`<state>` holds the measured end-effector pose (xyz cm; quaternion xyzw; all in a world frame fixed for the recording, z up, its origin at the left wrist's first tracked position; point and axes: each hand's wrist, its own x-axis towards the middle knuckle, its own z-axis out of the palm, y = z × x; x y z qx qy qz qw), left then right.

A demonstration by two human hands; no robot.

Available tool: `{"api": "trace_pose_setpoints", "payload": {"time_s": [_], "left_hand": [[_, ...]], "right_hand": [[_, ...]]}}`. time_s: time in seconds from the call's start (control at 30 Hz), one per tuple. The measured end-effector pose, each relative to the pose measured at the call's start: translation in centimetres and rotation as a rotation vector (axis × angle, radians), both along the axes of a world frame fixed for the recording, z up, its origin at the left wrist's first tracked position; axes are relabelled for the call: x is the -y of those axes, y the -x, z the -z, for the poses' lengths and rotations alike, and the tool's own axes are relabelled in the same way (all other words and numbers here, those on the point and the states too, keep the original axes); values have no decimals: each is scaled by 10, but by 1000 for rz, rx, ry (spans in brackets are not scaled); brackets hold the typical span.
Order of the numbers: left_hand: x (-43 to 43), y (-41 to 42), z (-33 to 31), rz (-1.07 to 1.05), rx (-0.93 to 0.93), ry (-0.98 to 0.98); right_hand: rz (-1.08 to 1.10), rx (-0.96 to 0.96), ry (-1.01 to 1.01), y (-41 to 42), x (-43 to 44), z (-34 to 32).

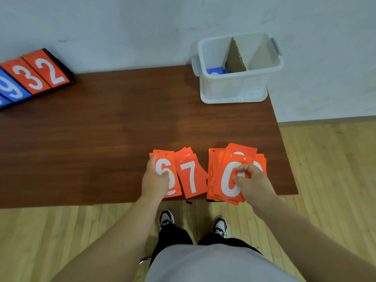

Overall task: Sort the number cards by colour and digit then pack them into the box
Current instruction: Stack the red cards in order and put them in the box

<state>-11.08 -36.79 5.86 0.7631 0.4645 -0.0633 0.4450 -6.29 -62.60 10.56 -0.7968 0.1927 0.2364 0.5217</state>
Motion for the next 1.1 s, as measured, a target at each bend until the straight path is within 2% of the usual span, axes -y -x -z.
{"api": "trace_pose_setpoints", "payload": {"time_s": [0.17,0.3,0.37,0.4,0.53,0.57,0.67,0.7,0.8,0.87,0.93,0.97,1.03,1.1], "left_hand": [[-34,-1,-27,-131,-22,-61],[-67,-3,-48,-71,-20,-117],[-81,-8,-59,-62,41,-57],[-85,-11,-65,-36,86,-4],[-81,-20,-89,187,222,193],[-77,-23,-94,230,255,255],[-68,-26,-108,330,351,383],[-67,-25,-108,351,377,418],[-56,-36,-101,401,399,519],[-47,-49,-90,426,350,556],[-42,-53,-78,505,307,602],[-36,-52,-75,529,247,604],[-32,-49,-68,604,102,479],[-28,-49,-47,613,-40,192]], "right_hand": [[-6,3,14,-9,-30,-8],[3,53,-24,-13,-63,-23],[-4,67,-57,-15,-80,-34],[0,61,-111,-15,-89,-40],[76,-52,-561,-12,-125,-59],[60,-20,-555,-11,-132,-58],[-112,159,-146,-8,-141,-54],[-116,160,-98,-7,-142,-51],[-2,11,-279,2,-143,-44],[70,-36,-394,10,-141,-37],[97,12,-334,17,-132,-34],[92,62,-235,19,-124,-33],[89,149,42,20,-99,-29],[129,145,212,19,-68,-23]]}}
